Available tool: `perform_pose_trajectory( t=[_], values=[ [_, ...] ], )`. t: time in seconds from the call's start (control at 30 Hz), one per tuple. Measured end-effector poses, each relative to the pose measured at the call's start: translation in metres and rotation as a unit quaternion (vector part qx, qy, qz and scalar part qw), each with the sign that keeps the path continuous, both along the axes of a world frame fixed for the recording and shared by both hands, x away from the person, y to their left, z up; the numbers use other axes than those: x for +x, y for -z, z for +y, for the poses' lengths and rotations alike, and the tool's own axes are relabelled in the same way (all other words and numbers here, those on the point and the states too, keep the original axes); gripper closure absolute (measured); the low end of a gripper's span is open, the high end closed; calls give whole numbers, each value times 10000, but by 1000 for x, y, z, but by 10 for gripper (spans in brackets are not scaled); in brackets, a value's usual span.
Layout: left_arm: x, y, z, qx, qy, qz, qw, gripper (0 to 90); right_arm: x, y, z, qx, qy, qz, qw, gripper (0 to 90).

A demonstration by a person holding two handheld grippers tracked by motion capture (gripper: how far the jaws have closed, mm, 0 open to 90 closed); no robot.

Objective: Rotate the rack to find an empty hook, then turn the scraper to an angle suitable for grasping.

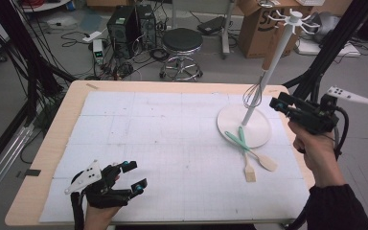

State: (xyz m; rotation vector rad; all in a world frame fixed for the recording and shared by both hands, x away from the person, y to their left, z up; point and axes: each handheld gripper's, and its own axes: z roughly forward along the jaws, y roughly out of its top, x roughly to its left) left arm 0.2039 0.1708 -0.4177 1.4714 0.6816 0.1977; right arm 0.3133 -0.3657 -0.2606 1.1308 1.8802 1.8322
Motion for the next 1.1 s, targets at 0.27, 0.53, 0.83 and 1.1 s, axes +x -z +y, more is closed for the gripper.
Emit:
perform_pose_trajectory(
  t=[0.27, 0.53, 0.83, 1.1],
  values=[
    [0, 1, 0, 13, -20, 14, 10000, 251, -20, 41, -12, 158, -32, 159, 9997, 354],
    [-2, 0, 1, 2, -51, 4, 10000, 251, -35, 71, -20, 243, -3, 427, 9988, 354],
    [-3, 1, 3, 6, -99, 12, 10000, 251, -41, 89, -21, 312, -32, 537, 9981, 354],
    [-3, 1, 3, 5, -106, 3, 9999, 251, -40, 93, -18, 358, -29, 577, 9977, 366]
  ],
)
